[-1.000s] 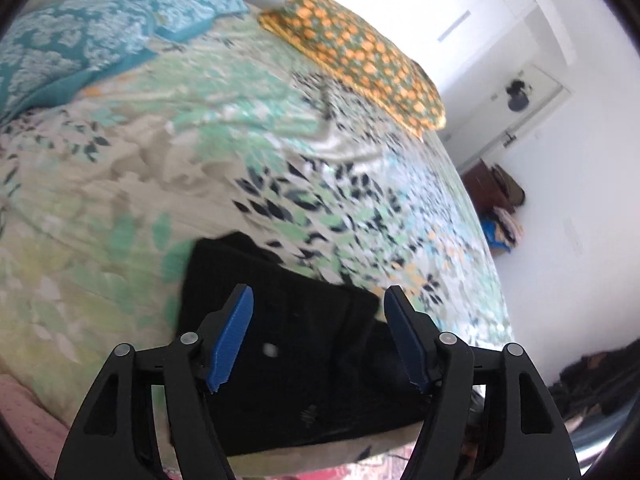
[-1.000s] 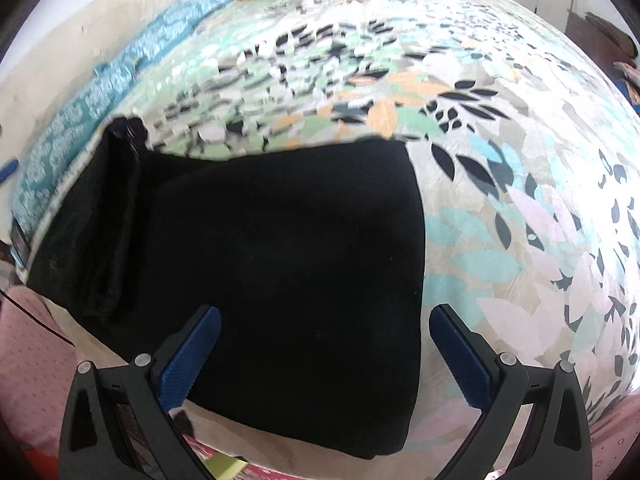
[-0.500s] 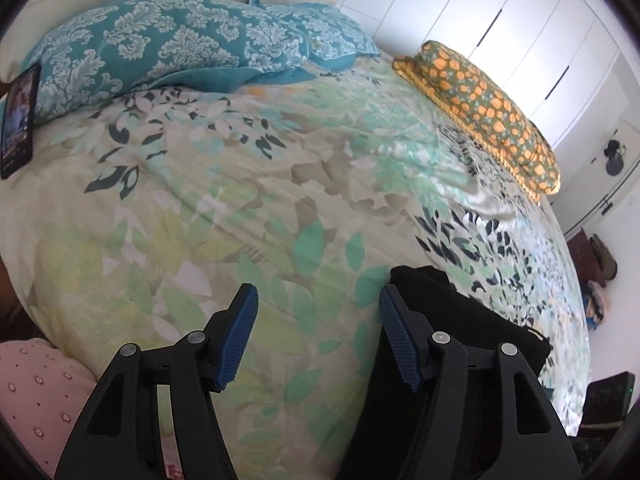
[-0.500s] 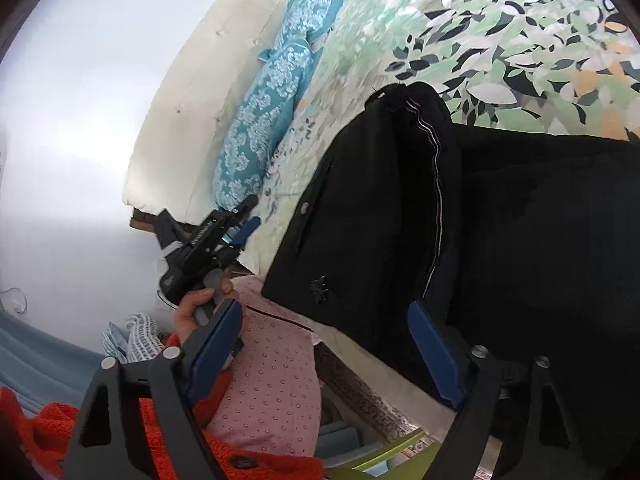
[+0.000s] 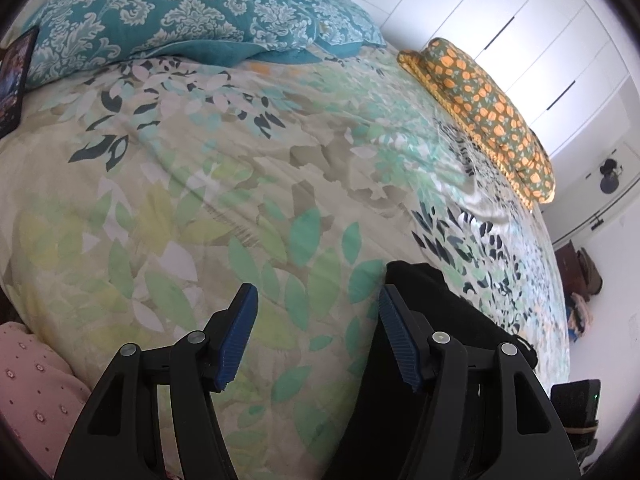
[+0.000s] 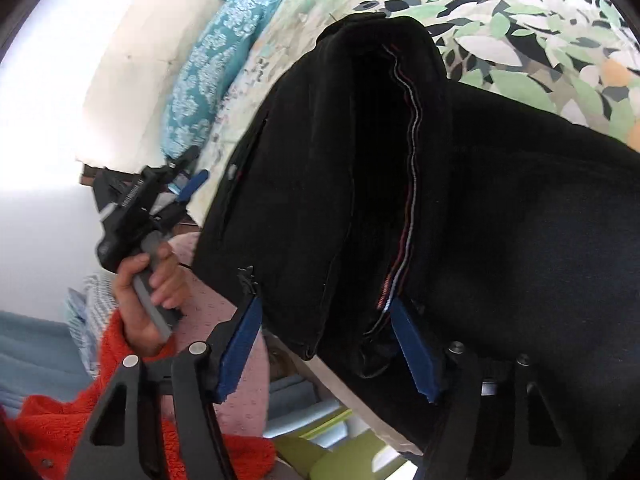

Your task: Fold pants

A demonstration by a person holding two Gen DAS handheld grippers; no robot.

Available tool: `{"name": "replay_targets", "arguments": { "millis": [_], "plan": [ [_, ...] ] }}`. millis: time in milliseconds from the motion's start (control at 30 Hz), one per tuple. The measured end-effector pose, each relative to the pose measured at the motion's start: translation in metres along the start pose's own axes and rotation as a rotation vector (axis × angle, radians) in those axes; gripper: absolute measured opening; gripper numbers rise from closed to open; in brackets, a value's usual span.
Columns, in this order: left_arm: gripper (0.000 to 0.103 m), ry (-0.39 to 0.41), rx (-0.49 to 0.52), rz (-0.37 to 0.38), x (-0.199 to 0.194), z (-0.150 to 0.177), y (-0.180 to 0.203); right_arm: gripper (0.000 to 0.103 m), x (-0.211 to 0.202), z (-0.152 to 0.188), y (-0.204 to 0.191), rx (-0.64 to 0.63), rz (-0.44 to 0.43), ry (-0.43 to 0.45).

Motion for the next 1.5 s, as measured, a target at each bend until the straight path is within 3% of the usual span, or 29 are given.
{"name": "replay_targets", "arguments": {
  "millis": [100, 367, 467, 600, 733, 900, 1000, 1200, 1400, 1500],
  "plan": [
    [0.065, -0.004, -0.01, -0.001, 0.0, 0.0, -0.002, 0.069, 0.004, 0.006, -0.005, 0.014, -0.106, -0.047],
    [0.065, -0.046, -0.053, 0.011, 0.008, 0.006, -0.006, 0.062, 0.028, 0.002, -0.013, -0.016, -0.062, -0.041],
    [0.065, -0.049, -0.057, 0.012, 0.007, 0.007, -0.007, 0.037, 0.027, 0.001, -0.024, -0.077, -0.029, -0.004],
    [0.065, -0.062, -0.12, 0.033, 0.008, 0.008, -0.015, 0.025, -0.004, -0.01, -0.048, -0.174, -0.021, 0.073],
    [0.065, -0.062, -0.151, 0.036, 0.009, 0.007, -0.019, 0.023, -0.055, -0.022, -0.074, -0.241, -0.023, 0.165],
    [0.065, -0.058, -0.106, 0.042, 0.006, 0.008, -0.009, 0.023, -0.107, -0.016, -0.081, -0.289, 0.008, 0.227],
    [0.066, -0.063, -0.064, 0.045, 0.006, 0.01, 0.0, 0.023, -0.129, -0.006, -0.065, -0.284, 0.041, 0.244],
    [0.066, -0.08, 0.042, 0.057, 0.004, 0.02, 0.022, 0.023, -0.174, 0.018, 0.005, -0.158, 0.127, 0.313],
    [0.066, -0.093, 0.166, 0.077, -0.001, 0.035, 0.05, 0.023, -0.192, 0.047, 0.047, -0.088, 0.158, 0.35],
    [0.066, -0.105, 0.234, 0.096, -0.004, 0.048, 0.069, 0.022, -0.178, 0.055, 0.075, -0.042, 0.239, 0.316]
  ]
}}
Point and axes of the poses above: each gripper's, at about its wrist camera, not at the fingertips, and x roughly the way its jaws point, y to its right, z to its underside, the point moved 5 cm from there along x, roughly the way its jaws point, and after that the axes turned 6 degrees about y, right-handed, at the moved point
